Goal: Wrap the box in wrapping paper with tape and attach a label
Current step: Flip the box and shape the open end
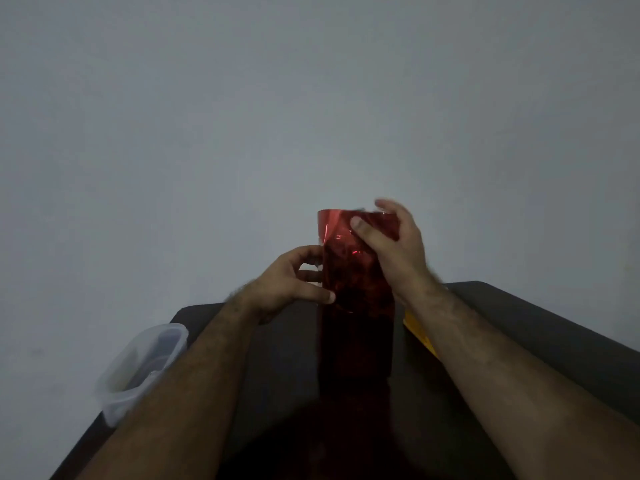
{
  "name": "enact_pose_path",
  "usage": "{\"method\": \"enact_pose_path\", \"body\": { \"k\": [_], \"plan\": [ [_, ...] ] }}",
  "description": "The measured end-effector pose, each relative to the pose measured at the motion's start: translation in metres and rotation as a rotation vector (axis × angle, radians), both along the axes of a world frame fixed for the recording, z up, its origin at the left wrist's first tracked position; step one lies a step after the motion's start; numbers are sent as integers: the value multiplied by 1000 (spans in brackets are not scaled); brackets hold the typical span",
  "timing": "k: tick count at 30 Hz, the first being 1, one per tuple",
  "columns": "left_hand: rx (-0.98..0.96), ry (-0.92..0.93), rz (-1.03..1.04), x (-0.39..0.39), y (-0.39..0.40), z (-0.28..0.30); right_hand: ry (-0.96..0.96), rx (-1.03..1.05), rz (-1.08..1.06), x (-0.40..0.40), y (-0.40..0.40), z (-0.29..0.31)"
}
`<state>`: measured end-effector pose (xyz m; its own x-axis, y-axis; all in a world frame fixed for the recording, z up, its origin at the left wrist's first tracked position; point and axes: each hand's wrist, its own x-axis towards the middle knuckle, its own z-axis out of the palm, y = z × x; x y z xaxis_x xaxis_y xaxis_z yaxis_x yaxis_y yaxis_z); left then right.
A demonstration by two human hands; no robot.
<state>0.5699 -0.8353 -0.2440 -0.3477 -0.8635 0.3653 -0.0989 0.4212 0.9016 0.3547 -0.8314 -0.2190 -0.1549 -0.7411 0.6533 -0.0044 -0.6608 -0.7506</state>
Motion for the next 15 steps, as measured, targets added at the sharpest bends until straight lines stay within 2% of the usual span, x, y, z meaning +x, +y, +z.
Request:
{"method": "enact_pose_path", "body": {
  "k": [3, 6, 8, 12, 15],
  "plan": [
    [-14, -97, 44, 2, 3, 6, 368, -226, -204, 1, -4, 33],
    [14, -138, 38, 5, -1, 5, 718, -100, -176, 5, 5, 61],
    [51, -117, 10, 5, -4, 5, 856, -23, -112, 8, 8, 70],
    [39, -114, 58, -2, -7, 6, 843, -44, -140, 12, 13, 75],
    [8, -131, 113, -7, -7, 7, 691, -91, -103, 7, 10, 76]
  ]
}}
